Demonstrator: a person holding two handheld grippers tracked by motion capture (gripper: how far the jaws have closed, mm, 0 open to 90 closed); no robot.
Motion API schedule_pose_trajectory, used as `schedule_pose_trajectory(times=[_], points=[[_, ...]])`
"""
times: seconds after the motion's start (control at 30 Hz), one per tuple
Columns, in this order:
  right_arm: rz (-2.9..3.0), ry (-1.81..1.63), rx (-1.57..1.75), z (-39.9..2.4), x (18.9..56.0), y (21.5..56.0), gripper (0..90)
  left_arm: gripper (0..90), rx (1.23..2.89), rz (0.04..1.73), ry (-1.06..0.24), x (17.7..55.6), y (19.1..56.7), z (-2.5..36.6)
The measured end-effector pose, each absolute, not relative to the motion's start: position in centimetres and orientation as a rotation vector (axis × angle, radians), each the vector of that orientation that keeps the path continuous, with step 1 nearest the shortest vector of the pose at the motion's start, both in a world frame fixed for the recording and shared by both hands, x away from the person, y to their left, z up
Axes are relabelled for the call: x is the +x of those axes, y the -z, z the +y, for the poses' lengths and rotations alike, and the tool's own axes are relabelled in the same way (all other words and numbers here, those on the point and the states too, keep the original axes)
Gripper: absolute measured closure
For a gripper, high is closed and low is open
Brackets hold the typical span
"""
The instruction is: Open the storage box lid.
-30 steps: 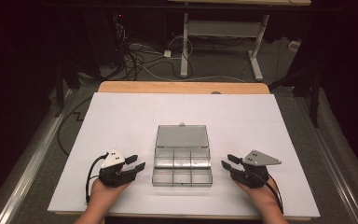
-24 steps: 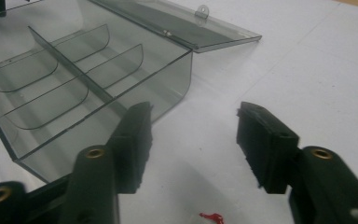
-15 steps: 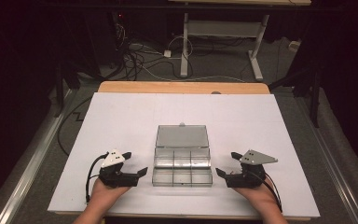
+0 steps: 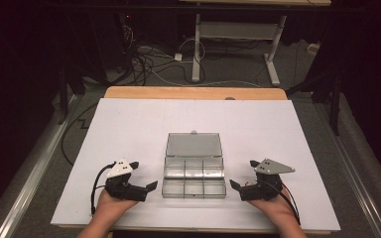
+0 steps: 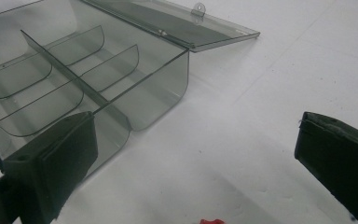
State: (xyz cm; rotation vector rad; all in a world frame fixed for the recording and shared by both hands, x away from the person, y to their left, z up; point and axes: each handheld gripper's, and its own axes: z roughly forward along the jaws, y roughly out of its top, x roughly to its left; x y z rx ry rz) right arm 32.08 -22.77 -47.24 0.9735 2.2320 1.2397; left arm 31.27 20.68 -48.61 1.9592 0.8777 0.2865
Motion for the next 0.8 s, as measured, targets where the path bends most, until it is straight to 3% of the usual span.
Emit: schedule_pose_trajectory(times=[0.8], points=[[2.153,-1.232,1.046,-26.1,29.8,47.3,0.4,0.0,1.972,0.873,-0.311,31.6,49.1,20.8]])
